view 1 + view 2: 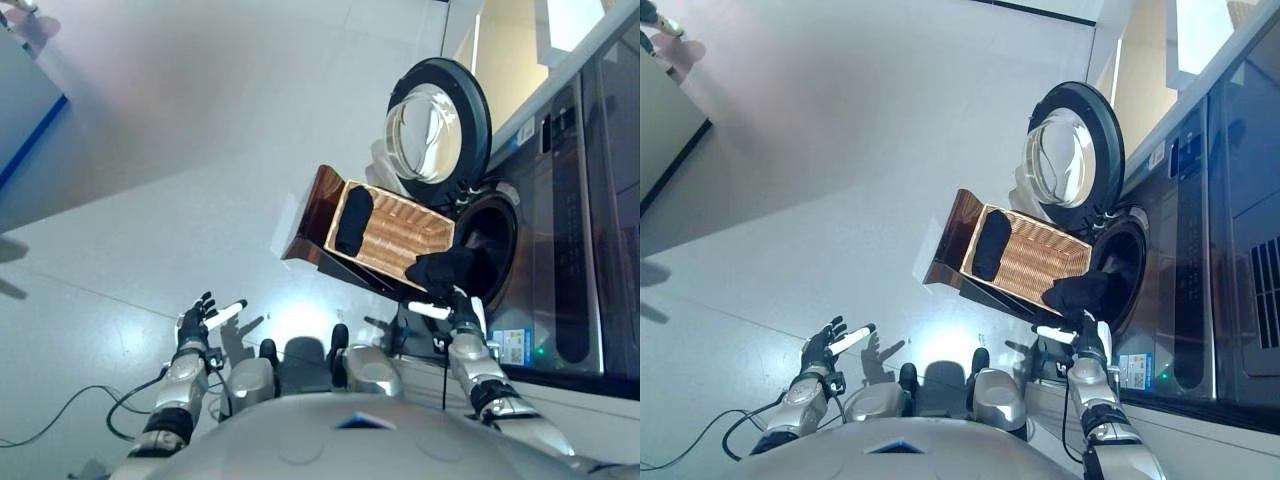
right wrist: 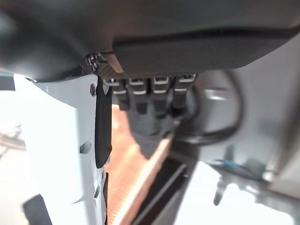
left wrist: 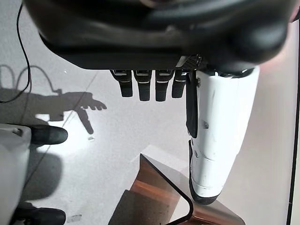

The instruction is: Pick up the clothes and place them into the washing machine

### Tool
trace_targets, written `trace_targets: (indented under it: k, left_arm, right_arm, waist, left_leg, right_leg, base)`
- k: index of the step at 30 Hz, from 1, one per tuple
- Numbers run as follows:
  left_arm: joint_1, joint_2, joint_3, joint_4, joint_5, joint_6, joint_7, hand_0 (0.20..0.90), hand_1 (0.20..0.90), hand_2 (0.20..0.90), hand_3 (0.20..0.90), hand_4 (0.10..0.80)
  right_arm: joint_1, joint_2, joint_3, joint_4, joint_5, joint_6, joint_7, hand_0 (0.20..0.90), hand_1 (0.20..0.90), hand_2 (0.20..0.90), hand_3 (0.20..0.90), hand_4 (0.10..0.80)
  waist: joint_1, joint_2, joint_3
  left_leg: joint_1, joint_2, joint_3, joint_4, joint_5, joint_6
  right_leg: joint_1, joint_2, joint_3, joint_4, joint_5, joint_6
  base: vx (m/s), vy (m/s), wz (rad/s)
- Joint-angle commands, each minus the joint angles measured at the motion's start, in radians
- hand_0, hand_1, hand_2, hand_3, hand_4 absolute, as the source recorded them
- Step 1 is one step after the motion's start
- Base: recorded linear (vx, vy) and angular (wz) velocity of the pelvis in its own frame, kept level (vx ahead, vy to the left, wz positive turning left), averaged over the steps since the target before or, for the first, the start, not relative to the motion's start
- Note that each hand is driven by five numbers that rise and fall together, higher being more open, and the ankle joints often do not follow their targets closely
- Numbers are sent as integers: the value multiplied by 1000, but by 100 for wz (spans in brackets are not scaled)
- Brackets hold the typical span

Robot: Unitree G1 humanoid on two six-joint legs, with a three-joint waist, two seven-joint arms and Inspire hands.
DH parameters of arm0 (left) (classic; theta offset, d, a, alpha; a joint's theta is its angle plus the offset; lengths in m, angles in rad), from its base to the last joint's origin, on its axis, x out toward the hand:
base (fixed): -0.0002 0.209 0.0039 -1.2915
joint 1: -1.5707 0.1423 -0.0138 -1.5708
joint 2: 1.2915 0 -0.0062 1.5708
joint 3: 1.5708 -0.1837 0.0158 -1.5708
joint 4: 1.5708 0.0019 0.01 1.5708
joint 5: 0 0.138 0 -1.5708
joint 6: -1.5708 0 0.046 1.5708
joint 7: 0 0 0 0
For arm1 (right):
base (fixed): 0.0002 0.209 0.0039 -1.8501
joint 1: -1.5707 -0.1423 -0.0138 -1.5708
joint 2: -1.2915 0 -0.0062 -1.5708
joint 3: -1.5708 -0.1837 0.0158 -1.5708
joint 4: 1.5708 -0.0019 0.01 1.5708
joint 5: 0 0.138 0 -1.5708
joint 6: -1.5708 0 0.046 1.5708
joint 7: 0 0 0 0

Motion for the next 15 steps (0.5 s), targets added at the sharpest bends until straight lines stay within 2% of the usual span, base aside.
trace_targets:
  k: [1, 3, 4, 5, 8, 10, 12, 15]
  left_arm:
    - [-56, 29, -21, -32, 3, -50, 7, 900, 900, 900, 900, 800]
    - [-52, 24, -23, -23, 1, -47, 7, 900, 900, 900, 900, 800]
    - [-52, 24, -23, -23, 1, -47, 7, 900, 900, 900, 900, 800]
    - [-51, 20, -21, -21, 1, -47, 13, 900, 900, 900, 900, 800]
    - [-48, 22, -17, -24, -4, -47, 18, 900, 900, 900, 900, 800]
    - [-47, 24, -10, -16, -12, -49, 24, 900, 900, 900, 900, 800]
    - [-43, 26, -3, -3, -20, -52, 27, 900, 900, 900, 900, 800]
    - [-34, 22, 5, 4, -22, -56, 31, 900, 900, 900, 900, 800]
  right_arm:
    - [-46, -69, 5, -24, -3, -64, -53, 900, 900, 900, 900, 800]
    - [-47, -68, -2, -8, 10, -66, -59, 900, 900, 900, 900, 800]
    - [-47, -68, -2, -8, 10, -66, -59, 900, 900, 900, 900, 800]
    - [-53, -69, -8, 1, 16, -65, -63, 900, 900, 900, 900, 800]
    - [-60, -66, -3, 2, 12, -62, -65, 900, 900, 900, 900, 800]
    - [-67, -59, 6, 12, 9, -59, -67, 900, 900, 900, 900, 800]
    - [-74, -49, 25, 18, -1, -58, -64, 900, 900, 900, 900, 800]
    - [-79, -43, 48, 22, -27, -56, -56, 900, 900, 900, 900, 800]
  waist:
    - [-7, -24, -14]
    - [10, -39, 8]
    - [10, -39, 9]
    - [20, -54, 22]
    - [34, -69, 29]
    - [47, -67, 33]
    - [66, -46, 36]
    - [79, -18, 30]
  left_leg:
    - [40, 43, -2, 279, -5, -64]
    - [-41, 16, -18, 407, 52, -41]
    - [-43, 16, -18, 411, 51, -40]
    - [-119, -1, -8, 410, 47, -25]
    - [-192, -1, 0, 354, 40, -17]
    - [-233, 11, -17, 246, 89, -33]
    - [-226, 29, -62, 70, 200, -55]
    - [-206, 43, -105, -67, 244, -68]
  right_leg:
    - [-28, 35, 58, -2, 4, 22]
    - [25, 41, 71, -11, -9, 0]
    - [26, 41, 70, -11, -9, 0]
    - [41, 25, 80, -9, -12, -1]
    - [51, 15, 97, 0, -15, 5]
    - [61, 24, 120, 12, -20, 11]
    - [83, 49, 150, 28, -45, 14]
    - [114, 71, 191, 58, -92, 12]
  base:
    - [36, -118, 18]
    - [39, -110, 18]
    - [34, -88, -4]
    - [12, -20, -18]
    - [53, 0, -26]
    - [121, 52, -25]
    - [165, 91, -10]
    - [185, 111, -17]
